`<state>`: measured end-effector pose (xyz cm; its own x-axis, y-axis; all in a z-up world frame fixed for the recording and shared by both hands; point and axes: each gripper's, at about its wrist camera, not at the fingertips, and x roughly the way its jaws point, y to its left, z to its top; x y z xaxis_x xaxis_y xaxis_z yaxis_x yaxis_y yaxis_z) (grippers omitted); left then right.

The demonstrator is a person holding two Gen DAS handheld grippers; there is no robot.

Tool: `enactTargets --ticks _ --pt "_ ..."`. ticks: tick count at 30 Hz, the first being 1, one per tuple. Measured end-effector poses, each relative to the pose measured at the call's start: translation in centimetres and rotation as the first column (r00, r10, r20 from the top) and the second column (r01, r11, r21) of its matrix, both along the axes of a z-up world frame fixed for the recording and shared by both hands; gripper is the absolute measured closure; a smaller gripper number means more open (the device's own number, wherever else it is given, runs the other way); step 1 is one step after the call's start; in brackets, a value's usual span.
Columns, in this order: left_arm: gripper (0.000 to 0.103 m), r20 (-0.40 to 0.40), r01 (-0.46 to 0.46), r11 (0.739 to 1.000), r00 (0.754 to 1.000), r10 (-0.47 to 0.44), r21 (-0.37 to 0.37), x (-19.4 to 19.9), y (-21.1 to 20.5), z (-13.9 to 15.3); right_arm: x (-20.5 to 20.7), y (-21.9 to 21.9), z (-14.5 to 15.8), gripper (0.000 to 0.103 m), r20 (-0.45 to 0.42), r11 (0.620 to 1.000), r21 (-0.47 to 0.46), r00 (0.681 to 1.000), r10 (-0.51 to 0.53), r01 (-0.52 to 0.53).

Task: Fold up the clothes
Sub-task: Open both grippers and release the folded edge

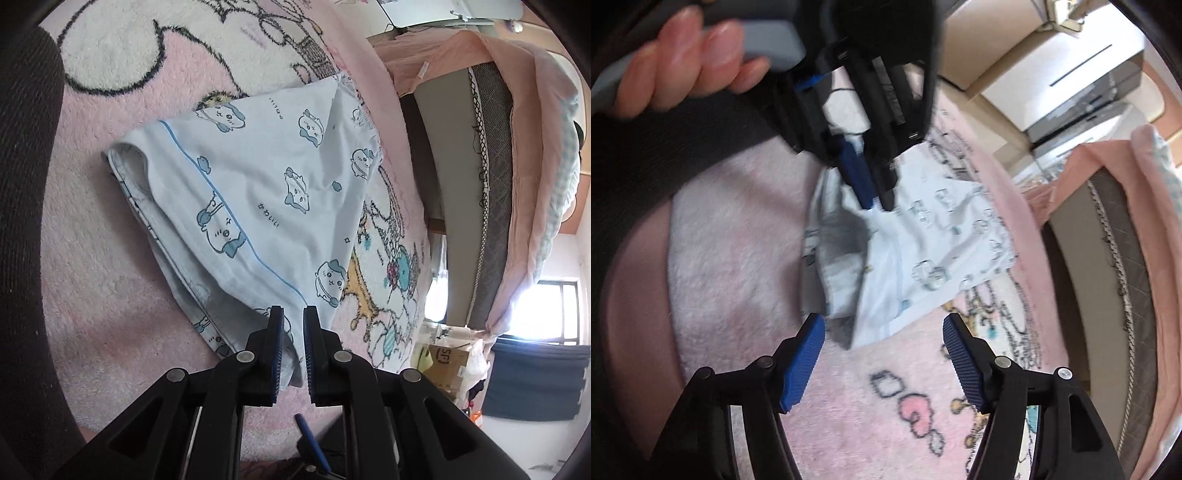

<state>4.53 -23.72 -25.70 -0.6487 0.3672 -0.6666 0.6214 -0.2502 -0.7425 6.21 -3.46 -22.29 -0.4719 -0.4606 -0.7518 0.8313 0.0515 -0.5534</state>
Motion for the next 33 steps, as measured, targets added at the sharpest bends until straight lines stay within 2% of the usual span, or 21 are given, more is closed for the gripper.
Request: enactTargets --ticks 2,3,4,5,7,12,21,33 --pt "0.085 -0.014 -0.012 0.999 1.0 0.013 0.034 0.1 -0.1 -0.4 -0.1 -0.4 0.3 0.037 -0.035 1.0 -0.025 0.999 -0.019 0.018" --pt "0.081 -0.021 -0.019 0.998 1.0 0.02 0.054 0.2 -0.1 -0.6 0.0 -0.7 0.2 0.037 -0.081 0.999 -0.041 0.996 -0.025 0.022" --pt "0.067 -0.028 -0.027 0.997 0.999 0.029 0.067 0.3 -0.1 -0.8 0.3 -1.0 0.1 0.037 -0.13 0.999 -0.05 0.991 -0.024 0.017" --pt "0.042 -0.035 -0.036 0.996 0.999 0.039 0.079 0.4 -0.2 -0.9 0.6 -1.2 -0.1 0.037 -0.168 0.999 -0.052 0.986 -0.014 0.006" --pt "0.021 -0.042 -0.049 0.996 0.998 0.052 0.079 0.5 -0.4 -0.9 1.3 -1.6 -0.5 0.037 -0.21 0.999 -0.047 0.978 0.012 -0.023" --pt "0.021 -0.04 -0.07 0.994 0.996 0.074 0.088 0.7 -0.8 -1.4 1.8 -2.3 -1.9 0.037 -0.216 0.999 -0.009 0.975 0.05 -0.054" --pt "0.021 -0.086 -0.104 0.975 0.989 0.123 0.195 0.1 -1.1 -2.6 0.9 -3.1 -2.9 0.037 -0.229 1.0 -0.005 0.973 0.006 -0.007" --pt "0.022 -0.063 -0.104 0.96 0.99 0.124 0.258 -2.0 -2.1 -4.3 0.4 -3.4 -3.8 0.039 -0.191 1.0 0.011 0.982 0.0 0.002"
